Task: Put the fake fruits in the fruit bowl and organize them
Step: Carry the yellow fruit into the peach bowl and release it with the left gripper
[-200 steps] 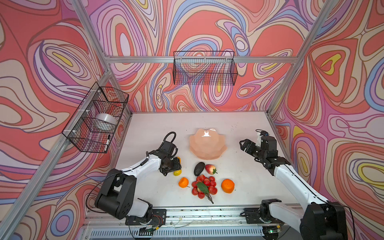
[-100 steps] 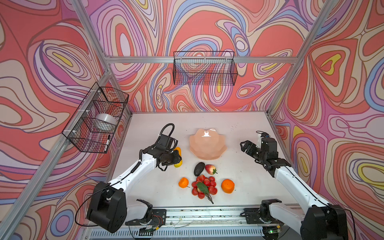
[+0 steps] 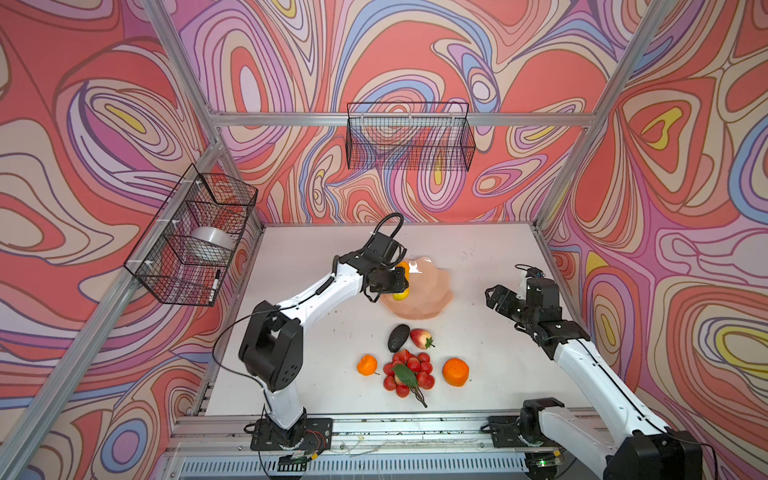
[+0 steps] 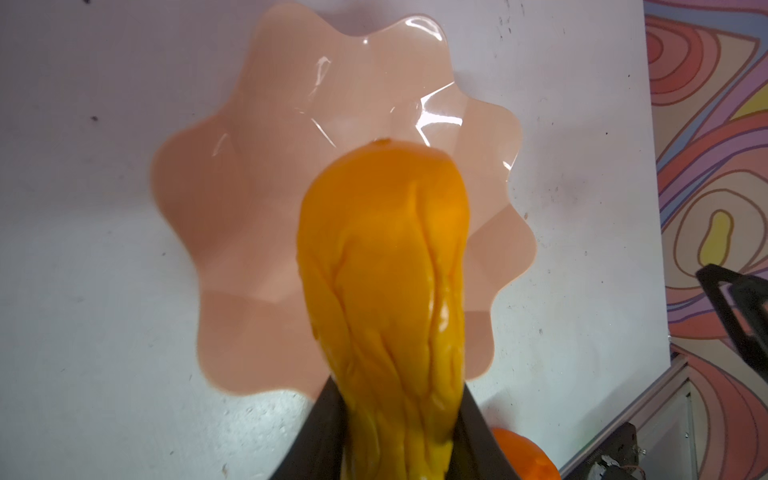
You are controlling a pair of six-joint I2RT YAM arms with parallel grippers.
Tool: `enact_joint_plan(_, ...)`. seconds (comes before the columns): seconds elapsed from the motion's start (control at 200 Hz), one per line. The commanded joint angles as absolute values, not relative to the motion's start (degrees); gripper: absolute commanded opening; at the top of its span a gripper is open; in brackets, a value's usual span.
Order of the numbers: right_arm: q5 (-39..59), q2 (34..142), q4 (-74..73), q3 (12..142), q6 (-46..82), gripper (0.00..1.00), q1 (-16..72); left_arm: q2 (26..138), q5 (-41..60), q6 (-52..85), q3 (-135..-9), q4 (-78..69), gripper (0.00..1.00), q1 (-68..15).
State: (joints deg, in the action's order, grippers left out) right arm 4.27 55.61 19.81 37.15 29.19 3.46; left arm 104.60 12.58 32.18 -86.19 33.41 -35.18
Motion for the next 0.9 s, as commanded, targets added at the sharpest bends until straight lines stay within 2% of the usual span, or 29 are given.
enact_joint_plan(0.0, 3.2, 53.6, 23.3, 38.3, 28.4, 0.96, 3.8, 110.8, 9.2, 32.7, -92.1, 37.6, 0.25, -35.5)
enact_joint_plan(0.28, 3.1, 50.5, 25.3, 36.6, 28.7, 0.96, 3.7, 125.6, 4.1, 30.4, -107.5, 46.6, 0.26, -36.3)
enact_joint_plan(0.426, 2.0, 49.6, 27.1, 37.2, 27.8, 0.97, 3.7, 130.0, 5.9, 31.3, -110.4, 48.3, 0.30, -36.3)
enact_joint_plan(0.511, 1.8, 49.3, 27.4, 37.4, 27.4, 0.97, 3.7, 131.8, 5.3, 32.1, -111.7, 49.8, 0.36, -36.3)
enact_joint_plan(0.631, 1.8, 49.4, 28.4, 38.4, 26.6, 0.97, 3.7, 132.6, 5.8, 31.9, -112.8, 50.8, 0.54, -36.3)
enact_joint_plan(0.706, 2.1, 49.5, 28.6, 38.5, 26.3, 0.97, 3.7, 131.7, 6.4, 32.1, -112.7, 50.2, 0.61, -36.3)
enact_joint_plan(0.891, 6.6, 50.9, 27.3, 38.5, 26.7, 0.94, 3.7, 126.7, 8.9, 33.2, -113.2, 47.6, 0.69, -36.3)
